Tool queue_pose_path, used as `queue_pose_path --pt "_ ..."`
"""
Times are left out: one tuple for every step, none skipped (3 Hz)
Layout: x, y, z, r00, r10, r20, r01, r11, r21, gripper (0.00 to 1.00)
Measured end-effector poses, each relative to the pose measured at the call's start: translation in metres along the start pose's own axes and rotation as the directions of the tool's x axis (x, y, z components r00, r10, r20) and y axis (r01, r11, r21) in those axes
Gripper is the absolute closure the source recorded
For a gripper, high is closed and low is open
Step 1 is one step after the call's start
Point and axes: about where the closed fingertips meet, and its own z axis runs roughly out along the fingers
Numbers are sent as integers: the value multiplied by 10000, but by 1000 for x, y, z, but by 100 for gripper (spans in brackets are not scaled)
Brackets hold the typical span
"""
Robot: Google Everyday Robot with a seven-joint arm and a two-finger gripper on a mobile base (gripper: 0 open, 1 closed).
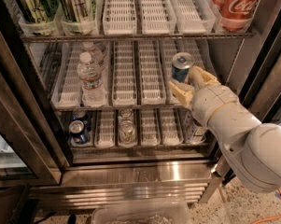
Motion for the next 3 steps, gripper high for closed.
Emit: queue_pose_path --pt "-1 31 -14 9964 231 -816 -329 9920 -1216 100" --pt "13 78 -30 9788 219 -2038 -773 9603 -2682 100" --pt "35 95 -51 9579 166 -2867 -1302 9151 -3817 100"
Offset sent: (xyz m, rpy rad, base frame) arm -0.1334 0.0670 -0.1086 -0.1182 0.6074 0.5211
